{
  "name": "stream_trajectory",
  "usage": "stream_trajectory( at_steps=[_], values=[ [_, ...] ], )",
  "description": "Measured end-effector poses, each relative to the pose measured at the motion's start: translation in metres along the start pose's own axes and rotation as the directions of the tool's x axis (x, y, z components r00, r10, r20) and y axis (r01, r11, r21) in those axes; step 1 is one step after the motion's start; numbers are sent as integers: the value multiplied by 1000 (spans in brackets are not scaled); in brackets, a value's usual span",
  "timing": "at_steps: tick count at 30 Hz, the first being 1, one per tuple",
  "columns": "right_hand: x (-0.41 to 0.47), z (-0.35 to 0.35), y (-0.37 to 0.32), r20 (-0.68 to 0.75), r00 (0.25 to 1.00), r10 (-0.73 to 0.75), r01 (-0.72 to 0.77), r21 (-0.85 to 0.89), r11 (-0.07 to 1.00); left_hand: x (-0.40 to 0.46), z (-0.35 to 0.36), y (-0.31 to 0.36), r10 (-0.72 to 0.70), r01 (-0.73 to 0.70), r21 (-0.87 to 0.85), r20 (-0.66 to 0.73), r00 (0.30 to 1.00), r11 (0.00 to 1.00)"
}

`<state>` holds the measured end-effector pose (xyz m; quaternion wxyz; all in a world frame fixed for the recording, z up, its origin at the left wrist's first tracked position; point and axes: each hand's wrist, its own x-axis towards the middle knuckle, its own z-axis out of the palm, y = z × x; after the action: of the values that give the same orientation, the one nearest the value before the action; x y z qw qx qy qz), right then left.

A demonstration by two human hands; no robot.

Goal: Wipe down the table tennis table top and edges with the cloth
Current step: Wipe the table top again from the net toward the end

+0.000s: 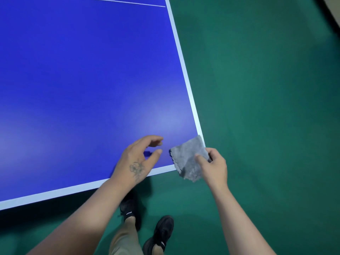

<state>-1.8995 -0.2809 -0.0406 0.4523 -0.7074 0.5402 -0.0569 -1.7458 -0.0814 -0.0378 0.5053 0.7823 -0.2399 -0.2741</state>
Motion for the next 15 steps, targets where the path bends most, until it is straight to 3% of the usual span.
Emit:
stream_trajectory(
  at_steps=[5, 10, 13, 15],
  values=[
    [-58, 4, -58, 166, 977, -137, 110, 163, 980, -8, -12, 29, -149, 169, -233, 98, 984, 958],
    [-106, -6, -115, 300, 917, -263, 142, 370, 918, -29, -53, 45, -366, 394, -492, 157, 917, 776],
    [-133, -16, -143, 361, 872, -330, 153, 439, 885, -56, -82, 56, -342, 406, -571, 222, 913, 713],
    [-148, -21, -158, 400, 839, -369, 166, 459, 873, -77, -98, 63, -344, 370, -618, 168, 924, 694]
  ],
)
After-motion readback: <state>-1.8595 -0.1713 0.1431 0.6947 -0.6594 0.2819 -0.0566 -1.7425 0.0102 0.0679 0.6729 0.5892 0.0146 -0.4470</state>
